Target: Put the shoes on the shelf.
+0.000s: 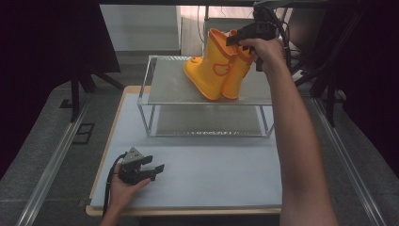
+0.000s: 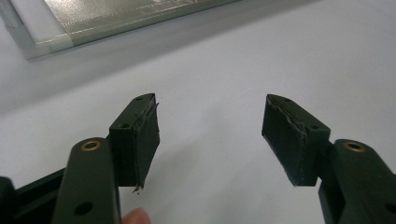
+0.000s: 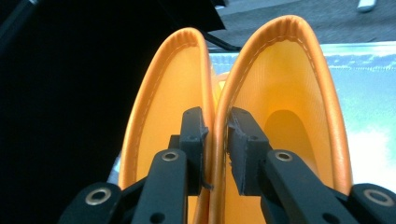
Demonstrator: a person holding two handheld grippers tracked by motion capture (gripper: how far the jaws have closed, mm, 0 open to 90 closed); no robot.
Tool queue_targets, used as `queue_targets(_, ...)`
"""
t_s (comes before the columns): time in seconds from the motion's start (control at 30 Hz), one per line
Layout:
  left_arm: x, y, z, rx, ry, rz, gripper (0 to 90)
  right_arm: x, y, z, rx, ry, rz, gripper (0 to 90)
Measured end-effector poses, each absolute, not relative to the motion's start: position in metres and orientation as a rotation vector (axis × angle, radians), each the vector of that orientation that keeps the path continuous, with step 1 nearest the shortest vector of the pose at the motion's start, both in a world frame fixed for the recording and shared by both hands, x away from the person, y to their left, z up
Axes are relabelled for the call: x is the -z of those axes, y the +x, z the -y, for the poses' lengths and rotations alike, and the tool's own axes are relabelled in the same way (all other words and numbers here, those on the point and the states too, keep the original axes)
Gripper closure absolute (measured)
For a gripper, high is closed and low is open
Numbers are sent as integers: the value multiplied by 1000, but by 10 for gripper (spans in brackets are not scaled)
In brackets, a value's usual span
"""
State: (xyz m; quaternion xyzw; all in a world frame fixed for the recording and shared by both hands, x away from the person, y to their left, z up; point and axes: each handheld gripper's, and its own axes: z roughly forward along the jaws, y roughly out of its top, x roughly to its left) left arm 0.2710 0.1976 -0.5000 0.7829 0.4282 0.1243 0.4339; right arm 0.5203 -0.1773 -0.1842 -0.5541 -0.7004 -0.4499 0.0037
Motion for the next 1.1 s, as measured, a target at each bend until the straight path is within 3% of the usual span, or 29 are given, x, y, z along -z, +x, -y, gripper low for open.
queue_targets(0.03,500,271,-198,-311,1949,-1067,362,183,521,174,1411,-1735,2194,697)
queue_targets(0.13,500,270,-200,-313,1945,-1072,361,175,518,176,1537,-1724,2114,678)
queue_targets(0.6,500,270,-196,-312,1954,-1066,362,163,481,214,1812,-1604,2100,741)
queue_targets(1.1,501,270,-188,-310,1972,-1063,362,244,461,268,1795,-1715,2134,890)
